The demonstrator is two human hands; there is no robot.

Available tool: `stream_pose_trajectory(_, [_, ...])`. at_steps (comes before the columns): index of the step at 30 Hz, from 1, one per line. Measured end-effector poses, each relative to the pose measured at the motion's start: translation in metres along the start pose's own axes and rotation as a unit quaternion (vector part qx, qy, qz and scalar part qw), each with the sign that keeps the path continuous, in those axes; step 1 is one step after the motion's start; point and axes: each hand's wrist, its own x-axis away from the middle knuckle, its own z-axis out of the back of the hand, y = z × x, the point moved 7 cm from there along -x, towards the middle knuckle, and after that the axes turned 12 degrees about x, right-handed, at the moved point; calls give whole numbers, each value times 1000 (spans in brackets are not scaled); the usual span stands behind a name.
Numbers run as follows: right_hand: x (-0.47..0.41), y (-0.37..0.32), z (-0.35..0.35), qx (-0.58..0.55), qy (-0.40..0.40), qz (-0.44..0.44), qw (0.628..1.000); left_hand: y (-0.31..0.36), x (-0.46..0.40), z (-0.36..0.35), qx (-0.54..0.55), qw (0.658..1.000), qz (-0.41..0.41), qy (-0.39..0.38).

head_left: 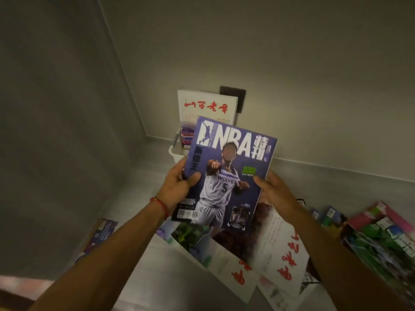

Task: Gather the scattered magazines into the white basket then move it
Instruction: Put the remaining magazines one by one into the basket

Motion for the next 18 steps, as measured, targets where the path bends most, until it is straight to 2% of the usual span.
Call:
stream_pose_trajectory(2, [-24,-40,7,109,81,58,989,26,-23,14,-17,999,-37,17])
stream_pose_trajectory(5, [-60,-98,11,258,187,99,943,69,-68,37,-90,988,-101,82])
stream_pose_trajectory(8, [-94,-134,6,286,234,111,923,96,-114,54,-188,969,-115,111])
stream_pose_trajectory(11, [-124,-142,2,277,249,113,921,97,-152,67,-260,952,-102,124])
stream_pose_trajectory(18, [-168,-120,-7,271,264,60,924,57,-202,91,-206,965,-43,159])
